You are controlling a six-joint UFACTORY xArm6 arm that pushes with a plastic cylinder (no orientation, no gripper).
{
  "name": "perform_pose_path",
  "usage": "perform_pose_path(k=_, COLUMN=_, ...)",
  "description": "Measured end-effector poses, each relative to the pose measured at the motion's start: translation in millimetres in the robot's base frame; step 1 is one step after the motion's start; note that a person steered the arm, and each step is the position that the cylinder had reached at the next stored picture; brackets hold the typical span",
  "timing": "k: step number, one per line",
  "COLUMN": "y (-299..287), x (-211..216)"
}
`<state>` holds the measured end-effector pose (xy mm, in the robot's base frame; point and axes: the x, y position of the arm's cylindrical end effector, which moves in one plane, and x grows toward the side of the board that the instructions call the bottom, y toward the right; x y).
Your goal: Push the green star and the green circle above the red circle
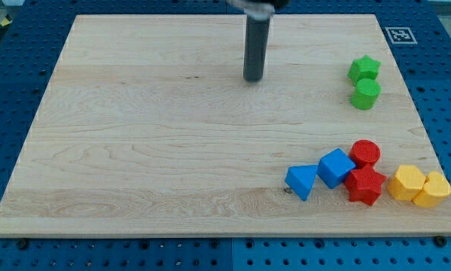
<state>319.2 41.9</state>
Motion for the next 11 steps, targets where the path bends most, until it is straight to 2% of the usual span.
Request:
perform_pose_path(k=1, y=8, x=-43)
perform_pose_path(k=2, y=39, x=-43)
perform_pose_path(k=3, y=124, x=-49)
perform_pose_path(k=4, y=161, x=-49)
perform_pose_path(k=6, y=194, x=-4)
perform_pose_path(k=7, y=193, x=8)
perform_pose_path(k=8, y=192, x=38)
perform_pose_path(k=10, y=191, x=56)
perform_pose_path(k=11, y=187, x=86)
